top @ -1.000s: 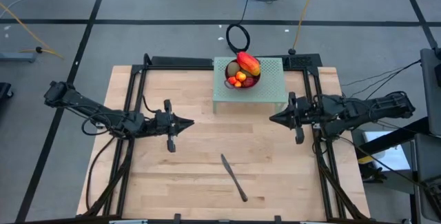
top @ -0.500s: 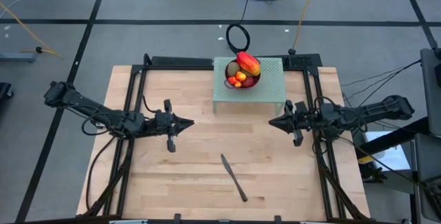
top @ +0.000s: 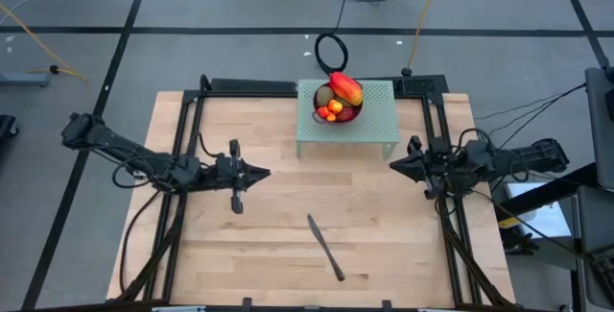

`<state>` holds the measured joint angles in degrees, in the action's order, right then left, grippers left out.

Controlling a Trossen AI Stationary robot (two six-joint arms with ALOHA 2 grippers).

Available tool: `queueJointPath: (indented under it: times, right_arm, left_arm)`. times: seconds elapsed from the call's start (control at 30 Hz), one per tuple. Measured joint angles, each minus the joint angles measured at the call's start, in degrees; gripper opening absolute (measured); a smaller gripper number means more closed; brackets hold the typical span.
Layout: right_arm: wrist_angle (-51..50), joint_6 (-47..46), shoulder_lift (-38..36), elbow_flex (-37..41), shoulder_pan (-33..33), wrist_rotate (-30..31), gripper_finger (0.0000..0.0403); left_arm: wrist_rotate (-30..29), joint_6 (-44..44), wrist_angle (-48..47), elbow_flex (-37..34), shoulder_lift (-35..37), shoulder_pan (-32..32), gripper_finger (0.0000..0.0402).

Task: Pick & Place Fruit
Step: Put the knife on the shelf

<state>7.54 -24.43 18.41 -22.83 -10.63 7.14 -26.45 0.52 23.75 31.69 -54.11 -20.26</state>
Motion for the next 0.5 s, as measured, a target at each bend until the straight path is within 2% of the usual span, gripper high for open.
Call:
queueJointPath:
  times: [0.17,0.33,0.5]
  right_arm:
    - [-3.9,0.9,-4.0,0.0,0.0,0.0,0.0]
    - [-6.5,3.6,-7.0,0.0,0.0,0.0,0.0]
    - [-6.6,6.0,-9.4,0.0,0.0,0.0,0.0]
  left_arm:
    - [-1.9,2.0,-0.6,3.0,0.0,-1.5,0.0021]
    - [-8.3,0.1,-10.9,9.0,-0.7,-4.7,0.0021]
    - [-14.3,-5.4,-17.4,16.4,-5.5,-8.4,0.0021]
